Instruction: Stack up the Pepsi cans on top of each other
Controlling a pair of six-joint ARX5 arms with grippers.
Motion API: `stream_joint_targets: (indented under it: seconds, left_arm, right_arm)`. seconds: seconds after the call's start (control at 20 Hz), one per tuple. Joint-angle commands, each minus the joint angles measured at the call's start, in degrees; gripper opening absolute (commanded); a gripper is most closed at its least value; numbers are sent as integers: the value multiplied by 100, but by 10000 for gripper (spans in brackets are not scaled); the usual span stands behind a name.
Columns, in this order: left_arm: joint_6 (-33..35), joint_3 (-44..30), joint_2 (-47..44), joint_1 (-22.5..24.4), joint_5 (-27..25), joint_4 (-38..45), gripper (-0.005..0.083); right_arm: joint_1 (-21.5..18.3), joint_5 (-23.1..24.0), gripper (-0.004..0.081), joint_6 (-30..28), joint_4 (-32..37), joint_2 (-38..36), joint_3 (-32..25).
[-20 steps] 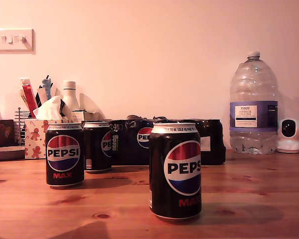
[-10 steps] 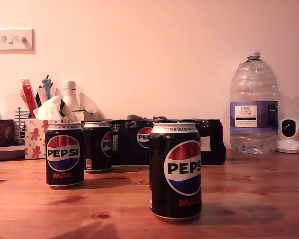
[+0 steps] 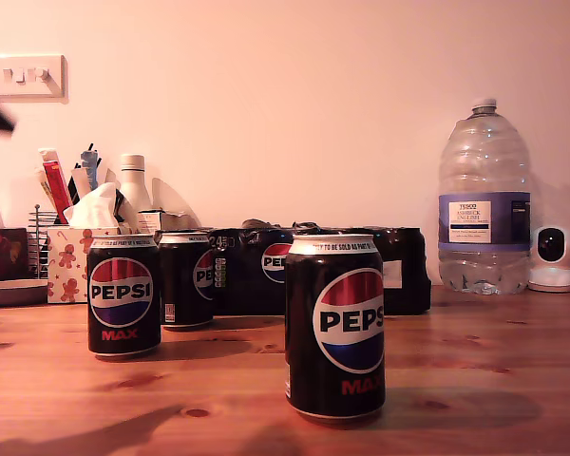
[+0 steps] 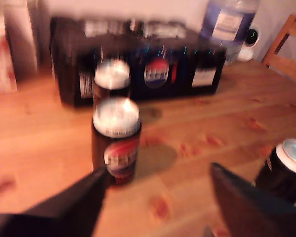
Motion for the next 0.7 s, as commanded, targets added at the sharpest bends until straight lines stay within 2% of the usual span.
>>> stream_joint_targets:
  seconds: [0.0, 0.05, 0.1, 0.25, 0.65]
  left_arm:
    - [98, -116, 306, -22, -4, 319, 761]
    - [98, -116, 503, -22, -4, 522, 761]
    - [610, -116, 739, -22, -7, 767, 761]
    - [1003, -116, 1484, -22, -28, 1661, 761]
    - [1132, -116, 3626, -11, -90, 4033, 761]
  right_arm:
    - [-35, -33, -12, 20, 39, 0, -103]
    - [-35, -35, -12, 20, 35, 0, -101]
    - [-35, -35, -12, 20, 31, 0, -103]
    - [-35, -37, -12, 20, 17, 2, -103]
    - [-35, -39, -12, 20, 13, 2, -103]
